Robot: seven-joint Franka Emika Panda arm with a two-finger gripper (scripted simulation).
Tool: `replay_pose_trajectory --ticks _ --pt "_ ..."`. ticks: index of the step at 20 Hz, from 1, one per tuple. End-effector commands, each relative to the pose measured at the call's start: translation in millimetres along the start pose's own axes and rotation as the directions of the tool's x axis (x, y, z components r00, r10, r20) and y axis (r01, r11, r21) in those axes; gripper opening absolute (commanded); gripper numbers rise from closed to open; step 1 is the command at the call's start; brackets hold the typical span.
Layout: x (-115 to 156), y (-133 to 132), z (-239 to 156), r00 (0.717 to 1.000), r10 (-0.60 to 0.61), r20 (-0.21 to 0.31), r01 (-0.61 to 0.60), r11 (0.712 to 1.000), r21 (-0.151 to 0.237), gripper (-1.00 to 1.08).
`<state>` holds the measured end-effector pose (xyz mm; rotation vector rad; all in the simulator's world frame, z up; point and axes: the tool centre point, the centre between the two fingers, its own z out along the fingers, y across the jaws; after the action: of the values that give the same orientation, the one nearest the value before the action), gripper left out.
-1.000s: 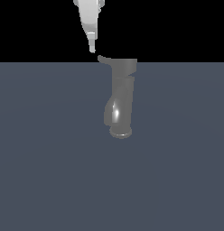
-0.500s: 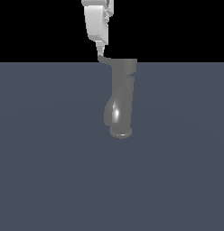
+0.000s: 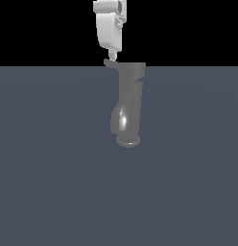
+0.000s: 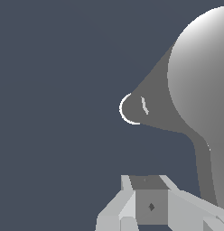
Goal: Turn on the faucet by rotating a designated handle.
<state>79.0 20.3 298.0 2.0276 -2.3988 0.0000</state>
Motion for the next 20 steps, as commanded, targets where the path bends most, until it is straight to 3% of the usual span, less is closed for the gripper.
replay_pose_trajectory --ticks 1,20 --pt "0 0 0 1.000 0.001 0.000 -0.001 1.000 0.000 -1.00" --pt "-15 54 0 1.000 0.001 0.000 -0.001 1.000 0.000 -1.00"
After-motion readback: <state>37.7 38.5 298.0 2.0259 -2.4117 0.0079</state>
